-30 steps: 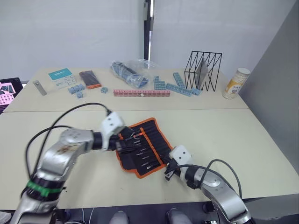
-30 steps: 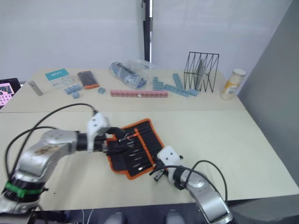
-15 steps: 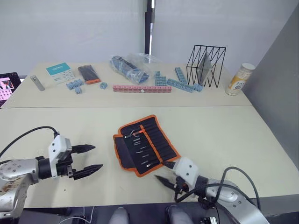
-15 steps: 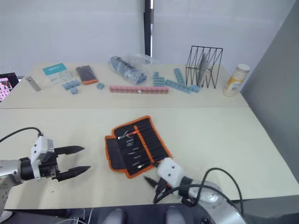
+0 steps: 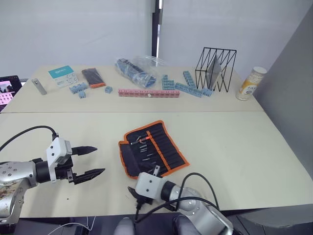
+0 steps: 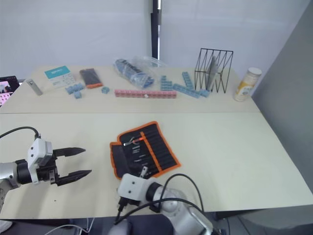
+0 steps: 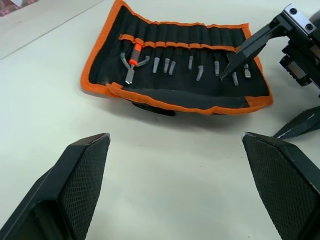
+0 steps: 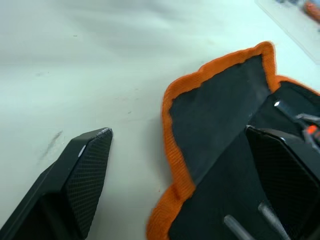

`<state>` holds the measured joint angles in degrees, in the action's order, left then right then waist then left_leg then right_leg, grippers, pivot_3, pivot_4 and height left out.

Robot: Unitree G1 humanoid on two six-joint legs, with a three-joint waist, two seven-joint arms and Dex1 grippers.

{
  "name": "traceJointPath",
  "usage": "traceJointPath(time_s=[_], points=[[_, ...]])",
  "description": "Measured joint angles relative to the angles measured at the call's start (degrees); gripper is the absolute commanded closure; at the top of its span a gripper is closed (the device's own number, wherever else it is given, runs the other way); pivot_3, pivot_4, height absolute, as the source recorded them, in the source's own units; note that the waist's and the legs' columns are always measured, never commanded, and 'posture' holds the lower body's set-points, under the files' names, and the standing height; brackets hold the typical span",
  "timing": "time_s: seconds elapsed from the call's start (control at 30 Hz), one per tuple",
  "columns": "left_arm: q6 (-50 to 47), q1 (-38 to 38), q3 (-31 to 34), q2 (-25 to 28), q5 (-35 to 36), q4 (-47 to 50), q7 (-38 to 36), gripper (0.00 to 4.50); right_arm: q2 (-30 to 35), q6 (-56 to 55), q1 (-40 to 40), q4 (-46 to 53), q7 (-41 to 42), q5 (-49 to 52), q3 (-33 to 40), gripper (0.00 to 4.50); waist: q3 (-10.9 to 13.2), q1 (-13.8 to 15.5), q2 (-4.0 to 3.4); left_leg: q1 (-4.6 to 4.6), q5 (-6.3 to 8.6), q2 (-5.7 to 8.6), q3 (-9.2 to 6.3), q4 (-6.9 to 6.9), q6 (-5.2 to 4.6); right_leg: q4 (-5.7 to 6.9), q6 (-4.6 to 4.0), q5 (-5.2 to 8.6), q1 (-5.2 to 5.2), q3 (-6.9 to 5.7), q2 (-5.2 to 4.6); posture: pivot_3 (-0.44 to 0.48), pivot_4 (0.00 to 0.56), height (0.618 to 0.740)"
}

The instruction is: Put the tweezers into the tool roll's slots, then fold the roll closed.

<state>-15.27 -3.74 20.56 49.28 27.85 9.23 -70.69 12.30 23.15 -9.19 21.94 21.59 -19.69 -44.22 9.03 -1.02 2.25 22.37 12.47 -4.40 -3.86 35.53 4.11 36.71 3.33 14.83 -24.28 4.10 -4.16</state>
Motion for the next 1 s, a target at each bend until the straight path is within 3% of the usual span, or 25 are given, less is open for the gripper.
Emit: traceJointPath(time_s=[0.07, 0.17, 0.5, 0.77, 0.9, 1.0], points=[[0.0, 0.4, -0.7, 0.0, -0.1, -0.1, 0.1, 0.0, -0.6, -0.3, 0.0, -0.6, -0.7, -1.0, -0.1, 0.02, 0.0, -0.1, -0.01, -0.02, 0.0, -0.02, -0.01, 0.08, 0.0, 0.13, -0.02, 0.05, -0.02, 0.0, 0.03, 0.0, 0.15, 0.706], [0.1, 1.0, -1.4, 0.0, -0.6, -0.5, 0.4, 0.0, -0.6, -0.6, 0.1, -1.1, -1.3, -2.3, 0.1, 1.24, 0.1, -0.1, -0.12, -0.01, 0.0, -0.07, -0.04, 0.29, 0.0, 0.27, -0.02, 0.06, 0.0, 0.0, 0.11, 0.0, 0.15, 0.706], [0.0, 0.7, -1.5, 0.0, -0.7, -1.2, 1.9, 0.0, -0.5, -3.1, 1.6, -1.6, -0.1, -1.4, 2.5, 4.47, 0.2, -0.2, -0.14, -0.01, 0.0, -0.44, -0.1, 0.47, 0.0, 0.37, -0.18, -0.02, -0.01, 0.03, 0.55, 0.0, 0.15, 0.706], [0.0, 1.1, -1.9, 0.0, -0.7, -1.2, 2.8, 0.0, 1.8, -6.0, 3.8, -1.0, 4.5, 3.2, 5.3, 4.47, 0.2, -0.2, -0.16, 0.02, 0.0, -0.44, -0.33, 0.44, 0.0, 0.4, -0.25, -0.03, 0.15, -0.06, 0.65, 0.0, 0.15, 0.703], [0.0, 2.4, -3.8, 0.0, -0.7, -1.3, 3.0, 0.0, 3.0, -6.4, 5.3, 0.0, 6.1, 4.6, 6.9, 4.47, 0.5, -1.9, -0.59, -0.03, -0.48, 1.68, -4.26, 0.25, -0.06, 1.04, -0.16, 1.54, 1.91, -2.0, -0.31, 0.0, 0.15, 0.702], [0.1, 4.0, -5.2, -0.2, -0.8, -2.1, 2.8, 0.0, 4.9, -6.5, 6.7, 1.8, 8.0, 6.9, 8.7, 4.47, 0.6, -0.9, -0.67, 0.03, -0.6, 1.46, -4.2, 0.18, 0.07, 1.56, -0.36, 2.03, 1.75, -1.82, -0.09, 0.0, 0.15, 0.702]])
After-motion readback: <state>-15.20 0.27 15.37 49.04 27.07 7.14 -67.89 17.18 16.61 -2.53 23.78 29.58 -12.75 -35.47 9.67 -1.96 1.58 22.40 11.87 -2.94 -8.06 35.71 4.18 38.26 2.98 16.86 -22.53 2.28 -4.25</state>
